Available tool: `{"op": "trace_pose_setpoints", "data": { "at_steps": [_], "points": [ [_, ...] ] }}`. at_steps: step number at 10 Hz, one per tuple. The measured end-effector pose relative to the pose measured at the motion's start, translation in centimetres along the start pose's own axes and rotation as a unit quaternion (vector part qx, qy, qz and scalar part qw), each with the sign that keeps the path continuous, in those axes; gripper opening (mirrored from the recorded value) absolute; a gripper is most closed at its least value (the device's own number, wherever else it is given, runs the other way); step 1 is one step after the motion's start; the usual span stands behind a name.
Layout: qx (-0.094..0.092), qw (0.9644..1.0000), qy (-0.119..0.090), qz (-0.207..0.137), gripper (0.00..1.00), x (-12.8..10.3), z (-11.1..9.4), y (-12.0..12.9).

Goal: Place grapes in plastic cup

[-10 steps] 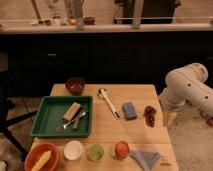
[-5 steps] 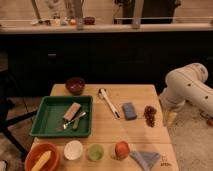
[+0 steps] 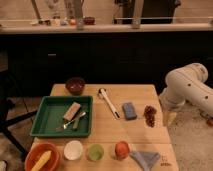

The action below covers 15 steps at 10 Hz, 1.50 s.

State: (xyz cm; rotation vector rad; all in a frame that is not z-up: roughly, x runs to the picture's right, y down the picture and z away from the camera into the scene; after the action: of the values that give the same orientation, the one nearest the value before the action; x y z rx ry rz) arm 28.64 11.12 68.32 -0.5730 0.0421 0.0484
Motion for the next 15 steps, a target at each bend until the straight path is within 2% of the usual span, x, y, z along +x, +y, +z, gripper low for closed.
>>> {"op": "trace_pose_setpoints", "data": {
  "at_steps": [3,5,6,7,9,10,11,13,14,15],
  "points": [
    [-0.001,1.0000,0.001,0.008,0.80,0.0,0.1,-0.1],
    [-0.009,0.9986,0.000,0.052,0.80,-1.6,1.5,-1.0],
    [-0.010,0.9962,-0.002,0.086,0.80,-2.0,2.1,-1.6],
    [-0.013,0.9927,-0.009,0.119,0.80,-2.1,2.7,-1.9],
    [-0.017,0.9861,-0.029,0.163,0.80,-2.6,4.4,-2.4],
    [-0.021,0.9816,-0.041,0.186,0.80,-2.6,5.3,-2.6],
    [-0.023,0.9755,-0.051,0.213,0.80,-2.6,6.3,-3.0],
    [-0.021,0.9681,-0.049,0.245,0.80,-2.5,7.7,-3.4],
    [-0.019,0.9623,-0.039,0.268,0.80,-2.7,8.9,-3.8],
    [-0.018,0.9583,-0.029,0.284,0.80,-2.7,9.8,-4.1]
  ]
}}
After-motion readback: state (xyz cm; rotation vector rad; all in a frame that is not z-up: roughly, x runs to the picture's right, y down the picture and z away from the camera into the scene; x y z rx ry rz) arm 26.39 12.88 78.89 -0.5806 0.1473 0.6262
